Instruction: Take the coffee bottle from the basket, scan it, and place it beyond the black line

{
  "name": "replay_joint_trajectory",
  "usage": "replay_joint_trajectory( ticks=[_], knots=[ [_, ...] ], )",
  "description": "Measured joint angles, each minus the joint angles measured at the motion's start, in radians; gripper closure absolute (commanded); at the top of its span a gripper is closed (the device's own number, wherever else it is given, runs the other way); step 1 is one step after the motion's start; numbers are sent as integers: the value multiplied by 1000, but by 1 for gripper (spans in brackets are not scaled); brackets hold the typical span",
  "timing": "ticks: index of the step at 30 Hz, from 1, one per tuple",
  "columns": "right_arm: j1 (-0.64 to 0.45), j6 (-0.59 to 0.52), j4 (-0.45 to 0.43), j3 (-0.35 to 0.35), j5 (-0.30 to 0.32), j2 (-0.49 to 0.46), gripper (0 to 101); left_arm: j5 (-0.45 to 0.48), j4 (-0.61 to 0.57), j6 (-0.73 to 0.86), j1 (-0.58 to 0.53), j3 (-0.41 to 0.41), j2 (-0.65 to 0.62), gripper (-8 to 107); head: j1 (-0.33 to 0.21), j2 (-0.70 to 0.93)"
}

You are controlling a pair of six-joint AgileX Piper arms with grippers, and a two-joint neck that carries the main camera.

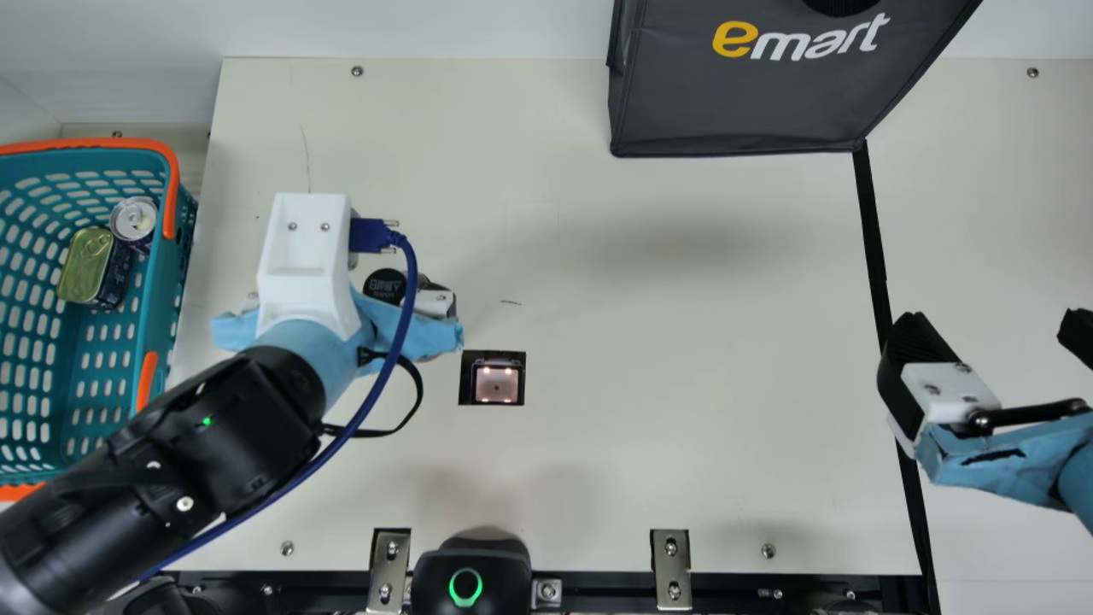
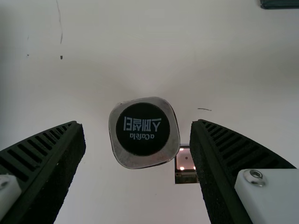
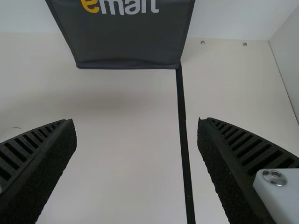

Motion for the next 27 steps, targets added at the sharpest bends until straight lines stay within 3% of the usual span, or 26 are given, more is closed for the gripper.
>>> replay_joint_trajectory(
  ticks=[27],
  knots=[
    [0,0,0,0,0,0,10,-35,-5,-41,27,-5,75,9,0,0]
  ],
)
